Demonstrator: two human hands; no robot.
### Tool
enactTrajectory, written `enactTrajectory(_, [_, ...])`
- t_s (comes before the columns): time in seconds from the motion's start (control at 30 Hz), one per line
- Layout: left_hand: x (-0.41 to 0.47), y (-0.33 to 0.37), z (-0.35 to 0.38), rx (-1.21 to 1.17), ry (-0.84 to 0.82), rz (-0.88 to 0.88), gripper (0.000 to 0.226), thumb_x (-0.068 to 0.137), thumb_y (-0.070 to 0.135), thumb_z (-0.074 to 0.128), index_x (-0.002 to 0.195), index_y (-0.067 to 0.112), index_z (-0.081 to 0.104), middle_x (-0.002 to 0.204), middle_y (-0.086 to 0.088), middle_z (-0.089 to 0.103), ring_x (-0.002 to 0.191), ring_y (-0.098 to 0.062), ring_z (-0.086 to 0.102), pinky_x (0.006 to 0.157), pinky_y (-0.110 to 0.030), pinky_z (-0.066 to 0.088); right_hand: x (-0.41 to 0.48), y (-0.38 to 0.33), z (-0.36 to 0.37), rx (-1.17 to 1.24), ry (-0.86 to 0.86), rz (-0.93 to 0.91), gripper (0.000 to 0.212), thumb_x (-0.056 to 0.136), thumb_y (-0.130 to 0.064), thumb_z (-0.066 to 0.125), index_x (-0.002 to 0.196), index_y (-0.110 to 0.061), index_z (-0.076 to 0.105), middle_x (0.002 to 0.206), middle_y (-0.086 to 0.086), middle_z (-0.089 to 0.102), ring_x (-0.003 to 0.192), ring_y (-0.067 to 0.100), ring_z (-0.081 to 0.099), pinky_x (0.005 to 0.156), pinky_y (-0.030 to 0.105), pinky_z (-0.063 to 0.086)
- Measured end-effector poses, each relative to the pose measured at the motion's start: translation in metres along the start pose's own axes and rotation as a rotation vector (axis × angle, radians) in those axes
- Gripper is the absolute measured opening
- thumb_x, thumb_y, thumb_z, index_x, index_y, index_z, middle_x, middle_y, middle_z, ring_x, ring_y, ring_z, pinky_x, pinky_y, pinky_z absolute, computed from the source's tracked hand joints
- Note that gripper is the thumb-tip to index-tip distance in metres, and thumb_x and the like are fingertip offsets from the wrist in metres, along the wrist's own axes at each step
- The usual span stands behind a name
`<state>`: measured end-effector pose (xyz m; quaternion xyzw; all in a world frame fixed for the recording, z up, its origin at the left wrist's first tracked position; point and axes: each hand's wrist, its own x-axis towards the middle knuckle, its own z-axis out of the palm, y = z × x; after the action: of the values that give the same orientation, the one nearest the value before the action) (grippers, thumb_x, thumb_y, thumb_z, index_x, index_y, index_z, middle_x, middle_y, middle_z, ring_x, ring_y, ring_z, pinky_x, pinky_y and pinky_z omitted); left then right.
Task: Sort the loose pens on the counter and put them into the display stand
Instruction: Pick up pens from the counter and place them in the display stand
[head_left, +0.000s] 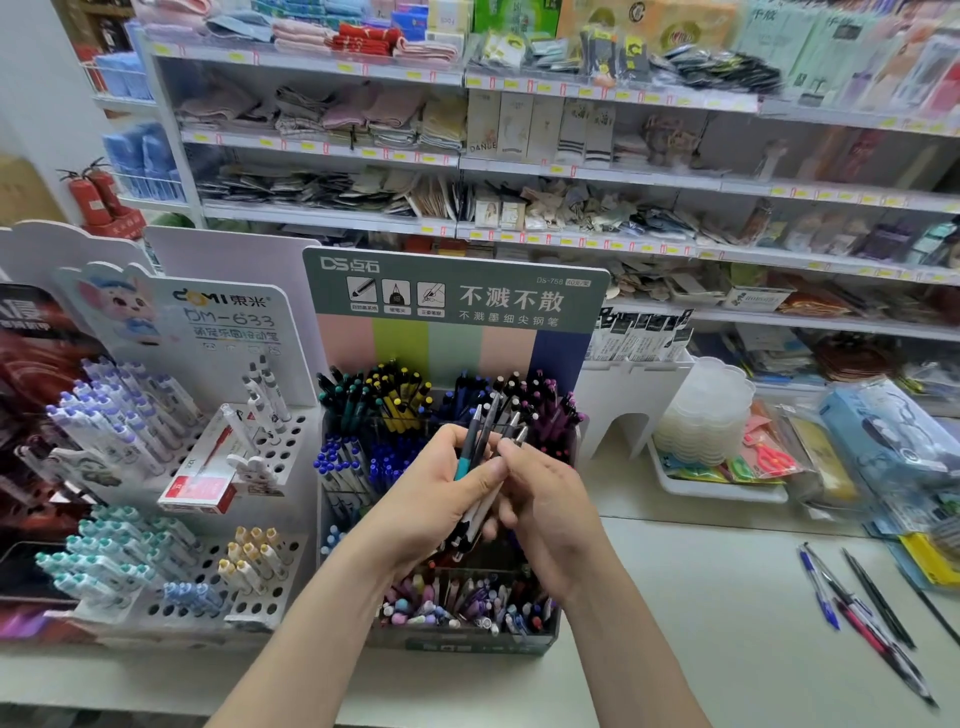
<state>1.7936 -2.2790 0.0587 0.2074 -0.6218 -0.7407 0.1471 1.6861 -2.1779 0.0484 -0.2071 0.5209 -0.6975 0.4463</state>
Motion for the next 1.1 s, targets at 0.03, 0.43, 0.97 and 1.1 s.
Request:
enactTrajectory(0.03, [0.0,0.0,0.001,0.025,0.018,0.009,0.025,0.109,0.022,0.057,0.128,0.009,0.046,0.086,-0.02,0.074,0.072,-0.033,0.07,0.066,-0.038,0.059,0.0,-0.003,0.0,0.014,0.016,0.025,0.027,0.106,-0.026,0.061,0.115,-0.008,0.079,0.087,0.018,0.067,0.053,0.016,0.041,0.049,0.031,0.042])
enactTrajectory(0.43, [0.017,-0.018,-0.014,0.356,0.394,0.007,0.022,0.115,0.034,0.039,0.105,0.019,0.051,0.095,-0.003,0.073,0.06,-0.015,0.055,0.062,-0.037,0.046,0.035,-0.044,-0.028,-1.033,0.301,-0.32,0.017,0.113,-0.039,0.038,0.108,-0.033,0.053,0.073,-0.002,0.065,0.08,0.032,0.068,0.073,0.051,0.056])
enactTrajectory(0.97, [0.044,-0.003,-0.004,0.304,0.322,0.02,0.018,0.107,0.013,0.053,0.111,0.024,0.067,0.053,0.015,0.042,0.044,-0.01,0.033,0.049,-0.031,0.032,0.086,-0.086,-0.012,-2.12,-0.095,-0.141,0.032,0.098,-0.008,0.063,0.127,-0.021,0.069,0.116,0.01,0.057,0.102,0.041,0.065,0.07,0.041,0.044])
enactTrajectory(1.1, [0.048,0.003,-0.004,0.27,0.33,0.028,0.023,0.107,0.01,0.052,0.107,0.028,0.067,0.061,0.004,0.045,0.049,-0.019,0.037,0.051,-0.035,0.038,0.091,-0.099,0.003,-2.09,-0.214,-0.05,0.028,0.094,-0.016,0.059,0.12,-0.015,0.067,0.117,0.012,0.056,0.094,0.037,0.062,0.077,0.042,0.054])
